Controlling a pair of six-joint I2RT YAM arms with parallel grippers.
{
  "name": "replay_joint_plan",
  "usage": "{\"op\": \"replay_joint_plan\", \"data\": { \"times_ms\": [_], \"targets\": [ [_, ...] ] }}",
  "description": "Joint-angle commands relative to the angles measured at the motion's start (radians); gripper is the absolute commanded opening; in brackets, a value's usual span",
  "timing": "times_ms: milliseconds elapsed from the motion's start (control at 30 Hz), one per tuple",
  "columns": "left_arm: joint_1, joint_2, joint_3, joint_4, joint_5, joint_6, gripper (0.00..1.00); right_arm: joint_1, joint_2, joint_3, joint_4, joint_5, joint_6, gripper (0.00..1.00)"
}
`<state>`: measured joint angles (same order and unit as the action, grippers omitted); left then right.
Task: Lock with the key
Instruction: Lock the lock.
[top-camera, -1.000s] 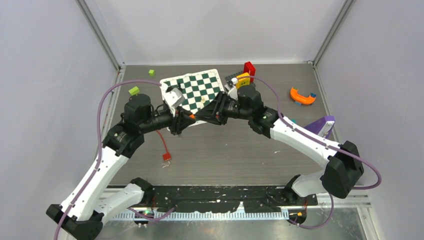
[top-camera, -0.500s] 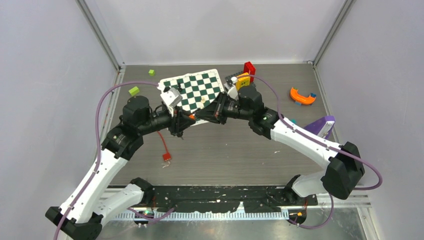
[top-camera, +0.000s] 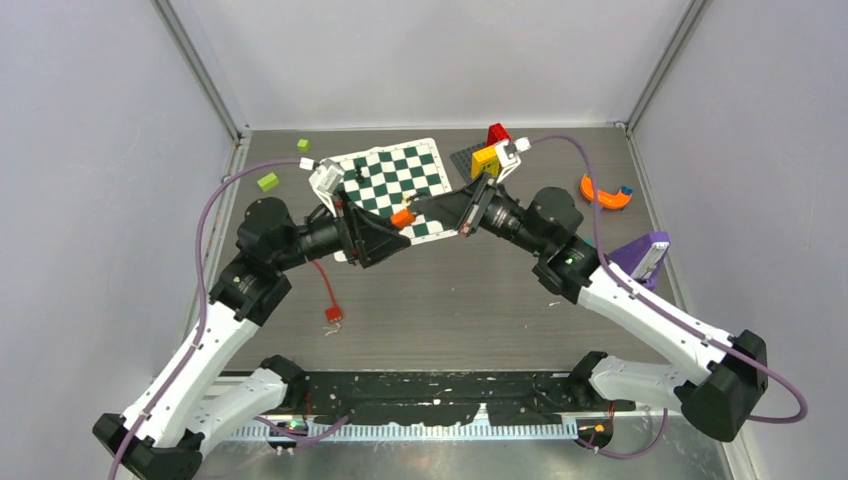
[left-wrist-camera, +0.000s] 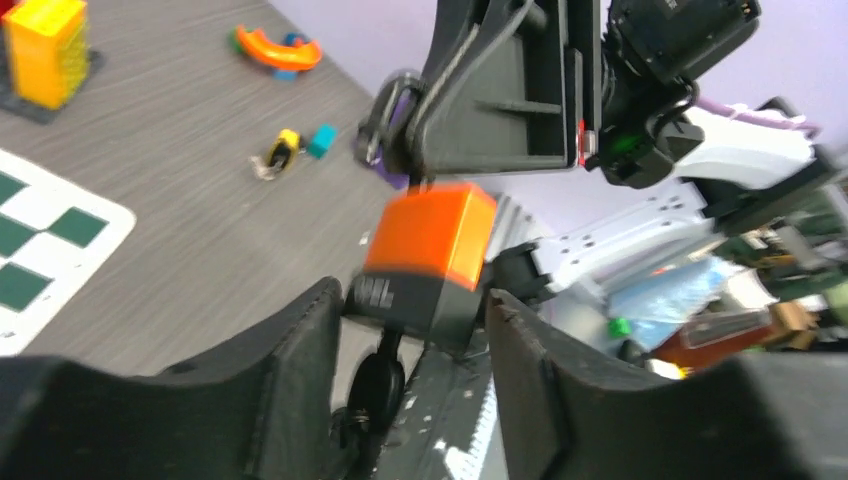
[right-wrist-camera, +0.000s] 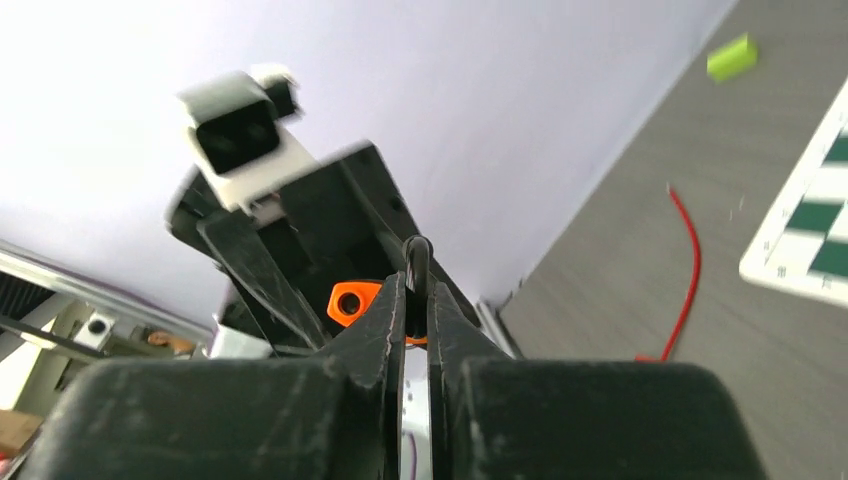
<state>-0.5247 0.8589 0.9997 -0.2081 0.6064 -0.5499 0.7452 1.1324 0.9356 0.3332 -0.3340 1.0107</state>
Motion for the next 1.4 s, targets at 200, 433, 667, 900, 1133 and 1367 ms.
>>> {"op": "replay_joint_plan", "data": {
  "times_ms": [200, 433, 667, 900, 1133, 1367],
  "targets": [
    [0.003, -0.012, -0.096, 0.487, 0.048, -0.286, 0.63, -0.014, -0.047, 0.217, -0.129, 0.093, 0.013, 0.05],
    [0.003, -0.058, -0.145, 0.552, -0.088, -0.075, 0.70, -0.014, -0.035, 0.249, -0.212, 0.064, 0.038, 0.05],
    [0.001, -0.033, -0.141, 0.587, -0.006, -0.097, 0.73, -0.014, -0.032, 0.235, -0.137, 0.046, 0.041, 0.05],
    [-0.023, 0.012, -0.149, 0.590, 0.001, -0.106, 0.68, -0.013, -0.019, 0.225, -0.089, 0.027, 0.057, 0.05],
    [-0.037, 0.022, -0.151, 0.604, -0.014, -0.128, 0.51, -0.014, -0.016, 0.214, -0.074, 0.033, 0.058, 0.05],
    [-0.050, 0.043, -0.134, 0.605, -0.024, -0.130, 0.45, -0.013, -0.019, 0.203, -0.065, 0.041, 0.063, 0.05]
  ]
}}
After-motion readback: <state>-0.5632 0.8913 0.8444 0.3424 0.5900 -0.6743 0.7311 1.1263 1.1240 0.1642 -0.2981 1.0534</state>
